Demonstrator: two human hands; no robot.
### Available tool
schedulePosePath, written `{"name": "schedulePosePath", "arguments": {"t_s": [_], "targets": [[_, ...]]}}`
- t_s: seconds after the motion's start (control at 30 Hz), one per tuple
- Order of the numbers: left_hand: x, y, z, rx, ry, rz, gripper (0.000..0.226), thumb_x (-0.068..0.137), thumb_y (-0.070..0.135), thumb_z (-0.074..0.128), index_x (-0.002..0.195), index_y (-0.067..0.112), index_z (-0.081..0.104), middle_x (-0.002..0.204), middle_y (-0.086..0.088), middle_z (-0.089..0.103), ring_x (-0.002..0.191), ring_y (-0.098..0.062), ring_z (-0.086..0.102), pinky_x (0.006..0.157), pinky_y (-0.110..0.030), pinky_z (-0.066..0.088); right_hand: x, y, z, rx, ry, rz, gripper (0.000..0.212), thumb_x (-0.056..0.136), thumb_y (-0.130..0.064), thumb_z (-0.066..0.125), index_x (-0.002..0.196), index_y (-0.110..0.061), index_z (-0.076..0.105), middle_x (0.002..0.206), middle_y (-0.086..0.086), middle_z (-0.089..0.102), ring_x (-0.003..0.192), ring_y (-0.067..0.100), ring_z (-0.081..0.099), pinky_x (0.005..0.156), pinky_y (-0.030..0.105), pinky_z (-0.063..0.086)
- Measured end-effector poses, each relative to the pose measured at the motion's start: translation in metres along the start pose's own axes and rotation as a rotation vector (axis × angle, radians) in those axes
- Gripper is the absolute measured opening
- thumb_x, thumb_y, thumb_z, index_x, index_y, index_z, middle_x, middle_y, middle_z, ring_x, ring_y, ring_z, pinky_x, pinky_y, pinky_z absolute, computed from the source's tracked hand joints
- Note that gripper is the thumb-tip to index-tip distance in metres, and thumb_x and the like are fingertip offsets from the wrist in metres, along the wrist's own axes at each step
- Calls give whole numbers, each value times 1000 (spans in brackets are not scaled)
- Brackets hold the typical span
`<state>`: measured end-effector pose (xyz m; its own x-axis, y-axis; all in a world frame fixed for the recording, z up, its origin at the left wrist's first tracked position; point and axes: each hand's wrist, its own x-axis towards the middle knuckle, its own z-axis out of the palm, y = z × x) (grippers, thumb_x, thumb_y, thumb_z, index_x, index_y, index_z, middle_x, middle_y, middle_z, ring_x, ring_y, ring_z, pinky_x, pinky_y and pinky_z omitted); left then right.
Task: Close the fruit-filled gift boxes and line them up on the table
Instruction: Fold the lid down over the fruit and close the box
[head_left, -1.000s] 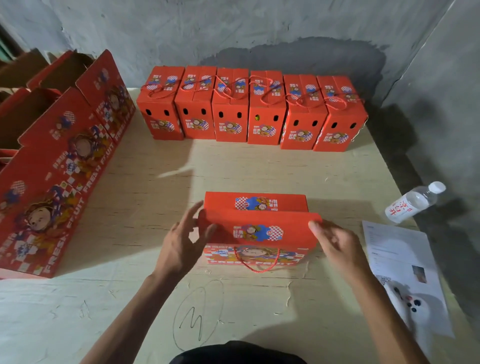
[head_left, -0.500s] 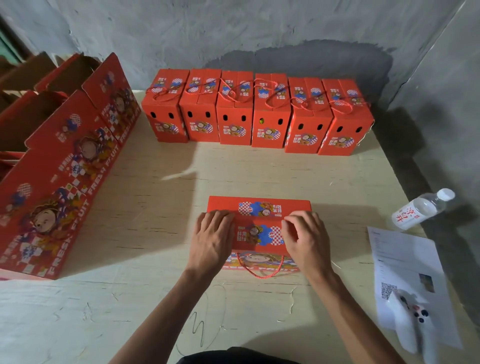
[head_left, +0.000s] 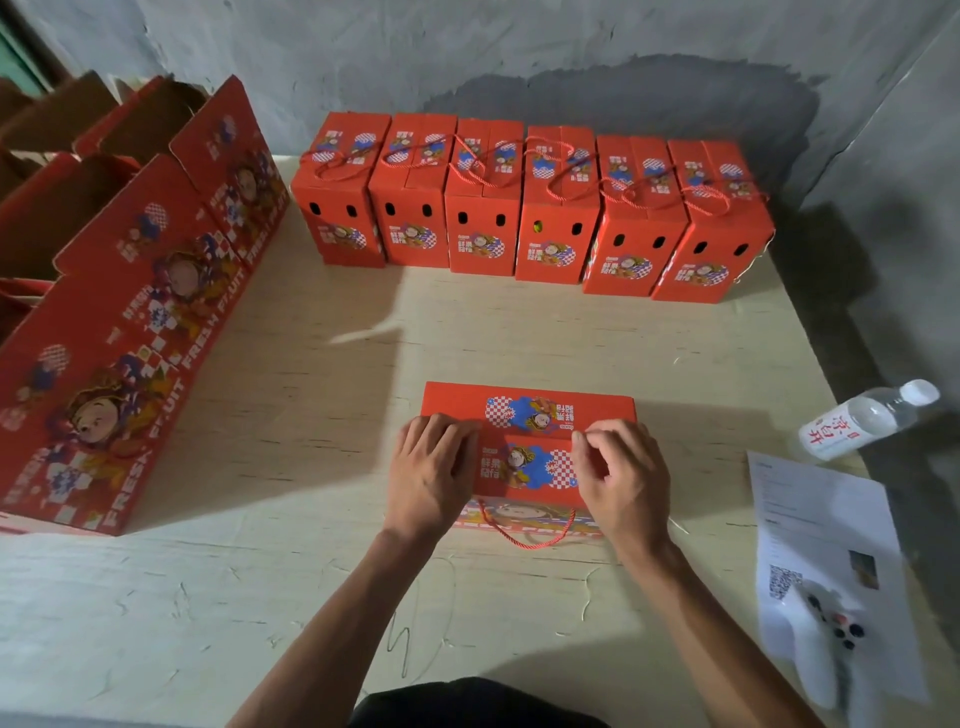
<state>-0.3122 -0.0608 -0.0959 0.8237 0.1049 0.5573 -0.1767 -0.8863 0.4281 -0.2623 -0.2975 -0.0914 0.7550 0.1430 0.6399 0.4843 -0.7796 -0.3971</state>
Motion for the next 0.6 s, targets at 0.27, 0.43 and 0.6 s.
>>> {"name": "schedulePosePath", "arguments": {"t_s": [0.27, 0.43, 0.6], "targets": [[12, 4, -4, 32, -65, -20, 10, 95, 19, 72, 88, 12, 69, 86, -3, 65, 77, -27, 54, 74, -39, 43, 7, 1, -2, -20, -88, -5, 30, 103, -27, 63, 77, -11, 62, 81, 0, 61, 75, 23, 56, 67, 39, 48], [10, 25, 4, 185, -191, -78, 10, 99, 18, 46, 94, 12, 52, 92, -7, 54, 82, -29, 46, 78, -42, 43, 10, 0, -3, 1, -161, -29, 26, 102, -26, 66, 82, -9, 66, 83, 0, 63, 77, 23, 56, 68, 37, 47], [13, 34, 11, 210, -217, -46, 7, 98, 15, 58, 93, 13, 52, 91, -7, 53, 80, -30, 48, 76, -40, 39, 15, -29, 15, 44, -192, -7, 26, 102, -24, 65, 82, -8, 66, 83, 2, 62, 77, 24, 53, 68, 41, 47]]}}
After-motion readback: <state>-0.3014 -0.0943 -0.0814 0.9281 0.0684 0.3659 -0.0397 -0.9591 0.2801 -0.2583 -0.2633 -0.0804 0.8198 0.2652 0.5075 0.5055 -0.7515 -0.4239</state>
